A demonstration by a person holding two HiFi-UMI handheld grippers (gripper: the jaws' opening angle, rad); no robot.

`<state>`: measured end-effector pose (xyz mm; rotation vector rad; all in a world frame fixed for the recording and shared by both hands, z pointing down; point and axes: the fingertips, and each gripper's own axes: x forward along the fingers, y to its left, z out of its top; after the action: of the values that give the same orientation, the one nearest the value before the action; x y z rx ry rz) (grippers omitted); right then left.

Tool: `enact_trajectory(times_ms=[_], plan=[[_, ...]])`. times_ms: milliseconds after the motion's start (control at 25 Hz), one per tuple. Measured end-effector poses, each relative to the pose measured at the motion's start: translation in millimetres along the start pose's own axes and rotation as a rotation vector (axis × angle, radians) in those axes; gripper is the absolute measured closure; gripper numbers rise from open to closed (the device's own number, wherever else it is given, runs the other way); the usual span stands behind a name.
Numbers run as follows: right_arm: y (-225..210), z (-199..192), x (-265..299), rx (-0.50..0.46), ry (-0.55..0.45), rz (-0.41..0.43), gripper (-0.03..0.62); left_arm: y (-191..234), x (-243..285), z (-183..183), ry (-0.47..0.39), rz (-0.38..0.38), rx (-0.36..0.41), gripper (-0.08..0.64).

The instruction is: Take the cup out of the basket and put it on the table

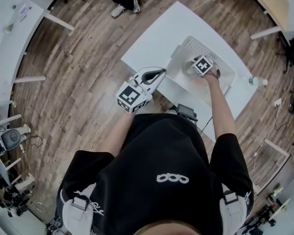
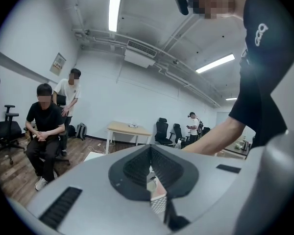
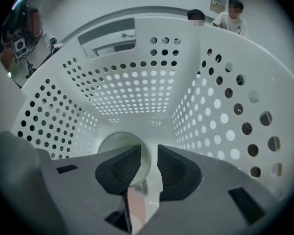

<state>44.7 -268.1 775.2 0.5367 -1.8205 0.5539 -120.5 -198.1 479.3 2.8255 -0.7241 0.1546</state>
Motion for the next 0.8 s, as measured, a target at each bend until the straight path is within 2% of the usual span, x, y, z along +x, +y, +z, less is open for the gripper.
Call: enact_trajectory(times_ms=[40, 160, 280, 400, 520, 640, 800], plan=[[1.1, -0.3, 3.4, -0.002, 0.012, 0.013, 0.502, 0.6, -0.7, -1.1, 0.002, 0.004, -0.003, 0.552], [-6.1, -12.6, 8.6, -0.020, 0.104, -0.027, 0.503, -0.2, -5.1, -3.6, 0.008, 0.014, -0.014, 0.552], [3.9, -0.1, 24.8, -0.033, 0.071, 0.050, 0.503, 3.2, -5.3, -1.6, 0.008, 0.023, -0.017, 0.551], [-19.3, -14.9, 24.6, -0.060, 0.171, -0.066, 0.503, 4.9, -4.6, -0.6, 0.011, 0.029, -0.014, 0.552], [-9.3, -8.6, 35.0, -0.056, 0.128, -0.020, 0.532, 4.9, -2.4, -1.1, 0.014, 0.029, -0.013, 0.552], [-24.2, -11.7, 32.3, -0.066, 0.159, -0.083, 0.538, 7.1, 0.1, -2.1, 0.019, 0.029, -0.012, 0.552], [-25.0, -14.7, 26.1, -0.048, 0.175, -0.095, 0.538, 4.7, 2.1, -1.4, 0.021, 0.021, -0.010, 0.552]])
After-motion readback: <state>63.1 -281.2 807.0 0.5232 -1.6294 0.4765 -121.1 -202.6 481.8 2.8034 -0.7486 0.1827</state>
